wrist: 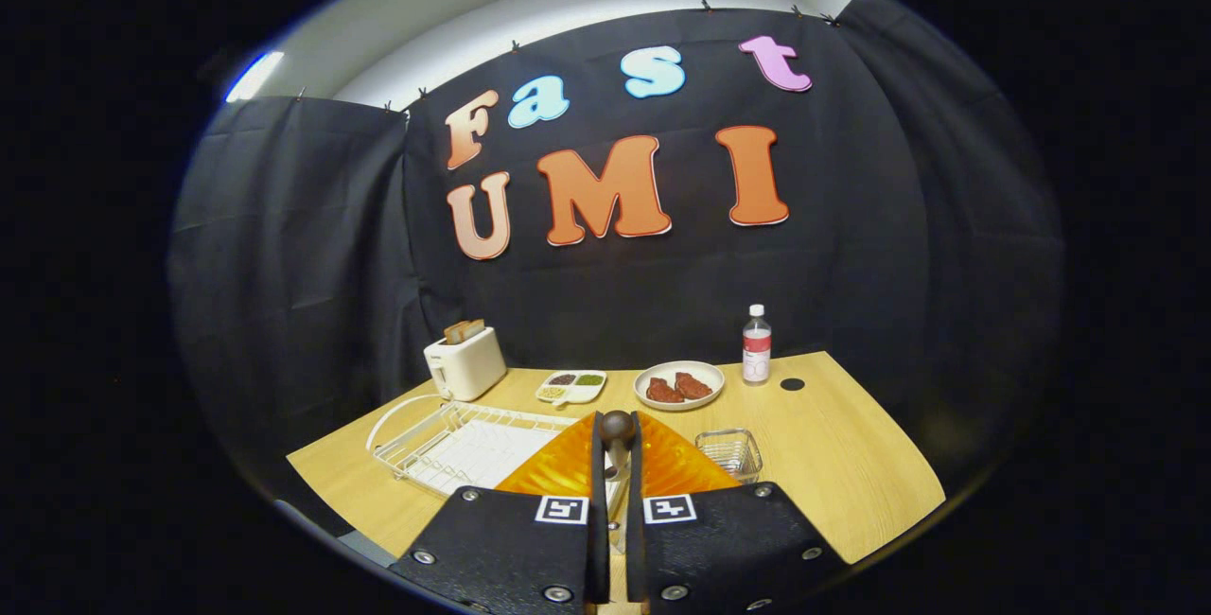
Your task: Take the plate from the dish rack, then take the spoon from the basket and place it into the plate.
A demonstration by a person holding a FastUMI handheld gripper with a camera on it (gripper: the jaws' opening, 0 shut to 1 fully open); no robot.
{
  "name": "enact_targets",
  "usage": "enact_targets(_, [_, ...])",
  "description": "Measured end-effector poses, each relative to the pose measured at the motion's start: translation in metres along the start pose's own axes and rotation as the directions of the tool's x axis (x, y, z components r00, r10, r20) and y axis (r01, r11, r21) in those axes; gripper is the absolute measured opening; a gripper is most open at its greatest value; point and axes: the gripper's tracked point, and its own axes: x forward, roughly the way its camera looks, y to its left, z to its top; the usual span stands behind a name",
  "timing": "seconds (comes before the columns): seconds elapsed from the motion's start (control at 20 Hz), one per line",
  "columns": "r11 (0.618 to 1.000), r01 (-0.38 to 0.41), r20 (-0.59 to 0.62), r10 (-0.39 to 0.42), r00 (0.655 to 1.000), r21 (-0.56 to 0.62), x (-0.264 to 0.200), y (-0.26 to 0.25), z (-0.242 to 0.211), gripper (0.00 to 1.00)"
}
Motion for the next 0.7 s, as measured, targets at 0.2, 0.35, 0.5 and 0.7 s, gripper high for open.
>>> enact_targets(0.2, [0.998,-0.056,-0.023,0.056,0.998,-0.001,-0.012,0.022,-0.013,0.07])
enact_targets(0.35, [0.995,-0.100,-0.055,0.100,0.993,0.008,-0.016,0.038,-0.030,0.07])
enact_targets(0.5, [0.990,-0.139,-0.085,0.139,0.987,-0.001,-0.019,0.052,-0.046,0.07])
enact_targets(0.7, [0.980,-0.198,-0.112,0.197,0.974,0.004,-0.023,0.069,-0.066,0.07])
